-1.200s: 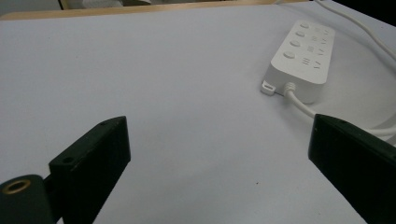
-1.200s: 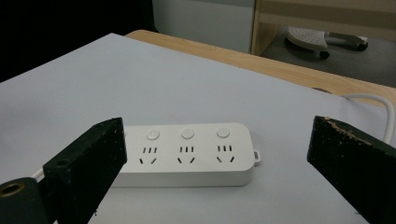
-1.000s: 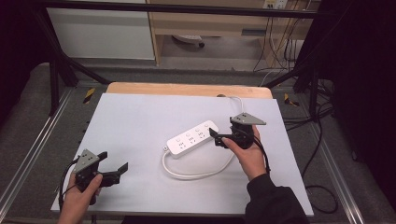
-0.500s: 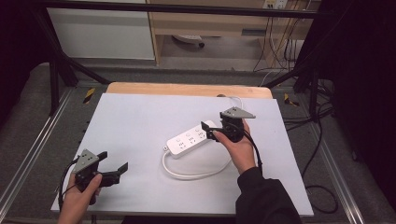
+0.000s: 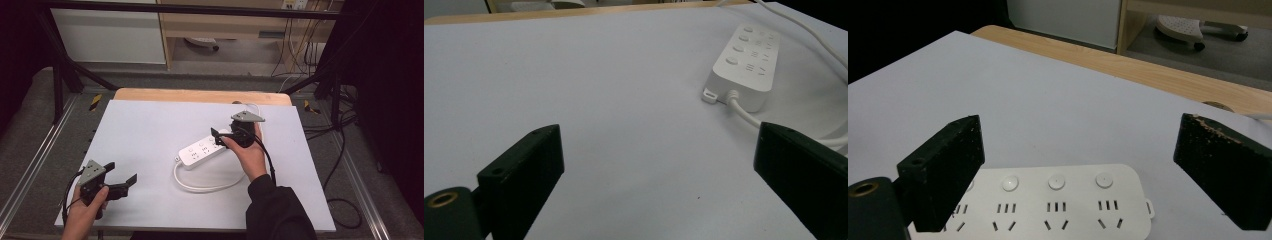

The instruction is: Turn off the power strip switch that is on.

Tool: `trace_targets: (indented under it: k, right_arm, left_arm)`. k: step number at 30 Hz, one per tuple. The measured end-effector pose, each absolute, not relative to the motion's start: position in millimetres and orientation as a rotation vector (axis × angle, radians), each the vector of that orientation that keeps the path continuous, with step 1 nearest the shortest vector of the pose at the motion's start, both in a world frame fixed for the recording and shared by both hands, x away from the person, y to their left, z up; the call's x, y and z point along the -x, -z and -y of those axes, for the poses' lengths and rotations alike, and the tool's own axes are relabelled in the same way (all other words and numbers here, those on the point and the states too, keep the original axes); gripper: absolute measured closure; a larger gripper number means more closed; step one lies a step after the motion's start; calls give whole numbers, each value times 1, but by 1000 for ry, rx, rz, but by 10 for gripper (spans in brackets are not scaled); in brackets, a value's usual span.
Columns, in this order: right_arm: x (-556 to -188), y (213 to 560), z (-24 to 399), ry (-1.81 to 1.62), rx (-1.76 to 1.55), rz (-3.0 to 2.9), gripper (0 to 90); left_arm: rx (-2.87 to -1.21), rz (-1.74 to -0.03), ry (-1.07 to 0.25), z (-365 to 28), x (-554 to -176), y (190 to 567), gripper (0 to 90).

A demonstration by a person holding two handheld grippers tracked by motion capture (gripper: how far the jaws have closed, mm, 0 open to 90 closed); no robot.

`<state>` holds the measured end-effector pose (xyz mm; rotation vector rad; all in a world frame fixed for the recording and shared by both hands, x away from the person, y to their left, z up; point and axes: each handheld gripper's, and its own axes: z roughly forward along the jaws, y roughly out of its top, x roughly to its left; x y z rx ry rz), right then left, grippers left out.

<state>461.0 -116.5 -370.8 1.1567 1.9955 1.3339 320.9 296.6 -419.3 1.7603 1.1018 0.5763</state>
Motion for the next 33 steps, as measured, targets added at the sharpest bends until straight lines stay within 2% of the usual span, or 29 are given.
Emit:
trace_targets:
  k: [7, 13, 22, 33]
  right_arm:
    - [-465, 375, 108, -1338, -1151, -2014, 96]
    - [-468, 379, 102, -1350, -1148, -2032, 210]
    - [-470, 382, 97, -1368, -1144, -2064, 319]
    - [-468, 386, 89, -1380, -1087, -2065, 532]
  left_arm:
    - [-1760, -1103, -578, -297, -321, 419, 56]
    - [-1759, -1103, -574, -297, -321, 419, 56]
    - [-1761, -1102, -578, -297, -321, 419, 56]
    - [-1762, -1101, -575, -297, -321, 419, 56]
